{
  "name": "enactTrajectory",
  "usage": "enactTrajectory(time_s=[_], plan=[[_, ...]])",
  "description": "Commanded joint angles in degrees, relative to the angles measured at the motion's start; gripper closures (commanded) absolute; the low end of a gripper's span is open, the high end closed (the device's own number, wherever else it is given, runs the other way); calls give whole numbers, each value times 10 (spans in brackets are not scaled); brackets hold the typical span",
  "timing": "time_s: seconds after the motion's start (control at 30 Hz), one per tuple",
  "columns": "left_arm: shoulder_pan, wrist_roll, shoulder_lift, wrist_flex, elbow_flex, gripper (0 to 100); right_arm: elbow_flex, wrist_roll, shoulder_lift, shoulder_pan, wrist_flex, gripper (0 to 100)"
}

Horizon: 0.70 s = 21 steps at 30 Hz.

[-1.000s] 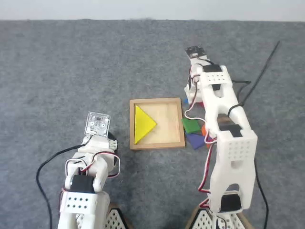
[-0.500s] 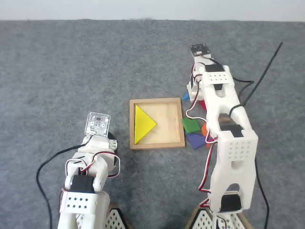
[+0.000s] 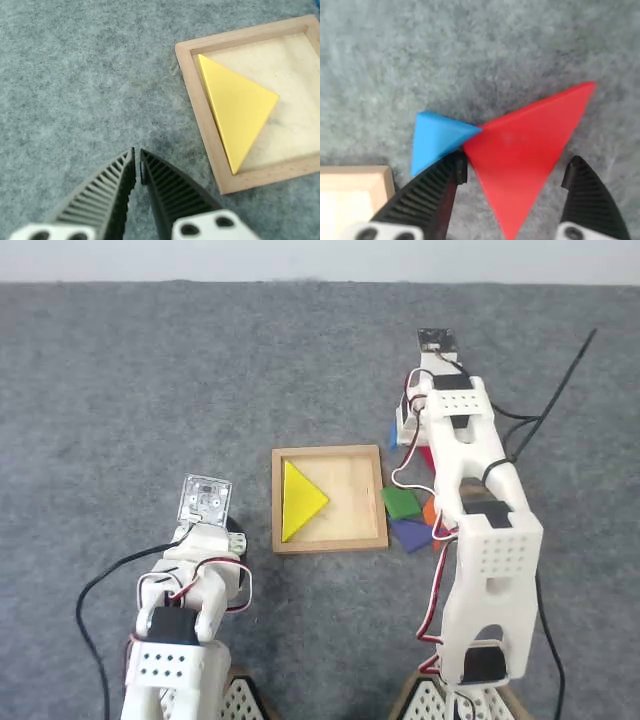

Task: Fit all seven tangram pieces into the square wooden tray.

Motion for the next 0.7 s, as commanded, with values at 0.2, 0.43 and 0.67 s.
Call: enactTrajectory(time_s=[0.2, 0.43, 0.67], plan=[[-3, 4, -7, 3, -5, 985, -22, -15, -22, 1, -75, 682], [-3, 4, -7, 3, -5, 985, -22, -16, 7, 1, -90, 684], [-3, 4, -7, 3, -5, 985, -22, -29, 17, 7, -82, 685]])
